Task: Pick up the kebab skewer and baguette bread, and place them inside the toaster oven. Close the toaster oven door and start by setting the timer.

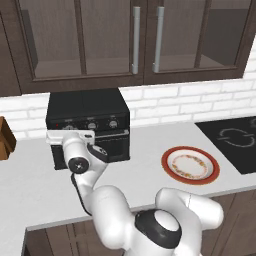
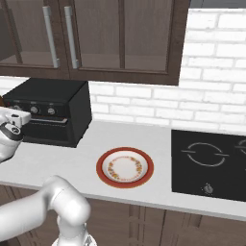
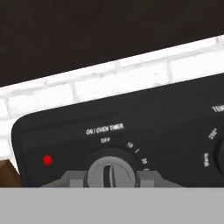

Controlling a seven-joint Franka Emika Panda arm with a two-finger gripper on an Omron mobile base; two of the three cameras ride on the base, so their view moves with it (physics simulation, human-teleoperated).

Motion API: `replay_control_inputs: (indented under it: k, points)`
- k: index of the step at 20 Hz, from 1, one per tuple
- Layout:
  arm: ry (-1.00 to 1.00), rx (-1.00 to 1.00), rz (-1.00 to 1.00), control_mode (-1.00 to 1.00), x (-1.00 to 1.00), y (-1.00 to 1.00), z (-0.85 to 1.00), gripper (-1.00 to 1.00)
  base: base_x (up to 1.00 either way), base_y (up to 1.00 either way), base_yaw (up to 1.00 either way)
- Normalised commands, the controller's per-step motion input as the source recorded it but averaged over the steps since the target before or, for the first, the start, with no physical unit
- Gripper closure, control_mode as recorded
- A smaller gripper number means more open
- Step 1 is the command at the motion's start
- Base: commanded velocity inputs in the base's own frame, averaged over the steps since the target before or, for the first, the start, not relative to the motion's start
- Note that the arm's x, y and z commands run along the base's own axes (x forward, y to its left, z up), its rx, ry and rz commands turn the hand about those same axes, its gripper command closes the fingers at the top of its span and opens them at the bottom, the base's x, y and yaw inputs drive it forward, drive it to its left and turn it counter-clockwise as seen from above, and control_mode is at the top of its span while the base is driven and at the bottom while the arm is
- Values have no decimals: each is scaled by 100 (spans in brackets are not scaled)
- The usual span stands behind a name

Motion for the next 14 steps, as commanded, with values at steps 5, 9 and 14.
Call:
replay_control_inputs:
  k: [5,9,14]
  points:
    - [-4,15,-6,-100,0,0,0,100,0,0,0]
    - [-3,17,-9,-100,0,0,-5,100,0,0,0]
    - [-2,19,-10,-100,0,0,-1,100,0,0,0]
